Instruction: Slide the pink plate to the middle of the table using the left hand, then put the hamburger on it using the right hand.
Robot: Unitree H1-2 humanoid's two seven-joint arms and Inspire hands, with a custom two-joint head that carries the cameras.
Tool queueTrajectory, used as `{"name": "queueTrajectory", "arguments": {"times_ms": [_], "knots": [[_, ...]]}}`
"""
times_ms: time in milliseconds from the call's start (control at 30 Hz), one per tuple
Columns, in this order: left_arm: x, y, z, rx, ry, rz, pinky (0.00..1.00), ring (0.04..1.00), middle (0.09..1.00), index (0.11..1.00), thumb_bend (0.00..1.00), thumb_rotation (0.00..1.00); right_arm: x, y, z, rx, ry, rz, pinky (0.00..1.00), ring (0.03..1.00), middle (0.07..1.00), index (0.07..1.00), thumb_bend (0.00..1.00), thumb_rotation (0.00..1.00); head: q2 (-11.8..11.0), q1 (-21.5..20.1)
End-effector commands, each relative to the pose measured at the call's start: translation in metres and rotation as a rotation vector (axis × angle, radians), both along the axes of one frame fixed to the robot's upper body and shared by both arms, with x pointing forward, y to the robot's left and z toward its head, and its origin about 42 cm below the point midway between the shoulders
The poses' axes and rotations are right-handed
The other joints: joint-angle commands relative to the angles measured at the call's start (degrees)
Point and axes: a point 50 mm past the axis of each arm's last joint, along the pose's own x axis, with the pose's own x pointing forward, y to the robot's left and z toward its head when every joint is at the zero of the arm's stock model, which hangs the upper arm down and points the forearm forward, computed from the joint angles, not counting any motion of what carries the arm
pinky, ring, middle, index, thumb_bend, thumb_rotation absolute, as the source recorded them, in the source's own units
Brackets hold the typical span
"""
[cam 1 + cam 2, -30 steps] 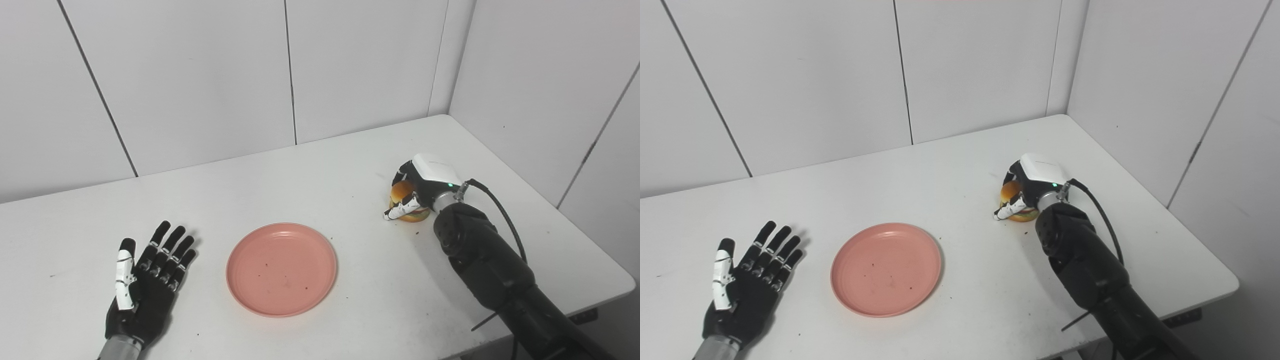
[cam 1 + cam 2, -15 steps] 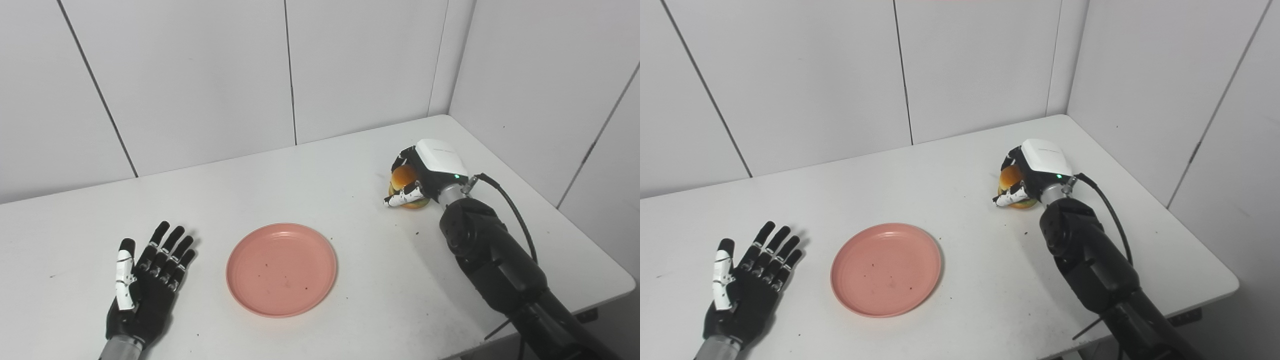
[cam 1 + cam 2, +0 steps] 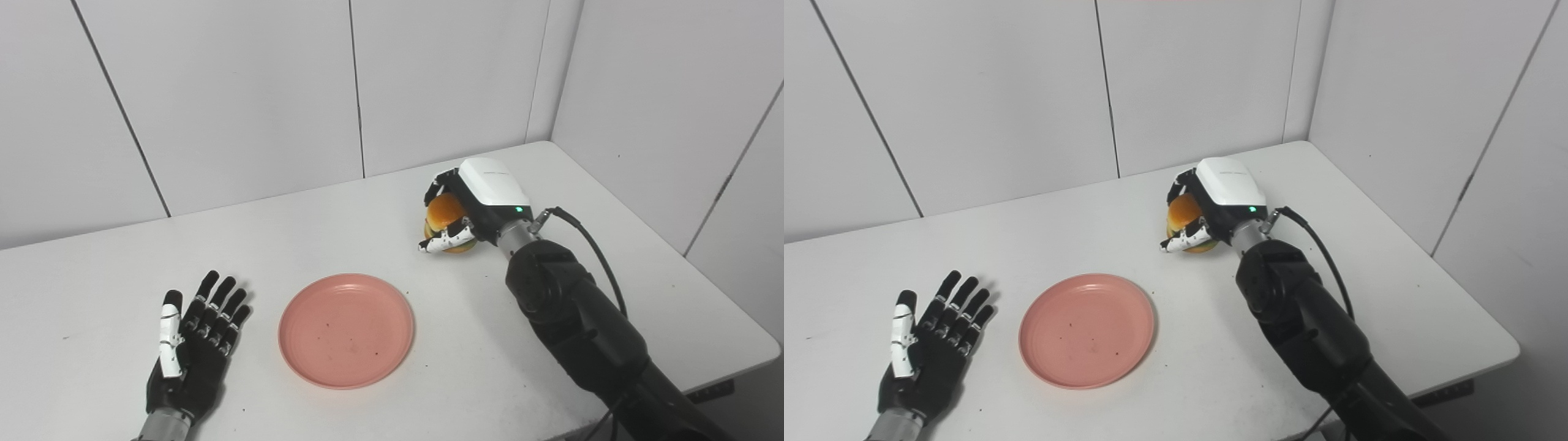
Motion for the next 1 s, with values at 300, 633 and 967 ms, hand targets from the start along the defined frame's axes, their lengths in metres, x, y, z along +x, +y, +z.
{"name": "queueTrajectory", "arguments": {"times_ms": [300, 633, 967], "knots": [[-0.005, -0.028, 0.003, 0.026, 0.028, 0.039, 0.95, 0.922, 0.931, 0.934, 0.55, 1.00, -0.002, 0.055, 0.025, 0.031, -0.079, 0.204, 0.21, 0.281, 0.351, 0.480, 0.50, 0.14, 1.13, 9.15], [-0.004, -0.039, 0.007, 0.034, 0.017, 0.057, 0.92, 0.907, 0.917, 0.926, 0.54, 1.00, 0.000, 0.084, 0.001, 0.012, -0.022, 0.266, 0.31, 0.388, 0.462, 0.490, 0.50, 0.14, 2.35, 12.46], [-0.003, -0.042, 0.009, 0.043, 0.017, 0.067, 0.90, 0.892, 0.898, 0.909, 0.54, 1.00, 0.001, 0.098, -0.023, 0.016, 0.060, 0.297, 0.40, 0.499, 0.582, 0.495, 0.49, 0.14, 3.25, 12.75]]}}
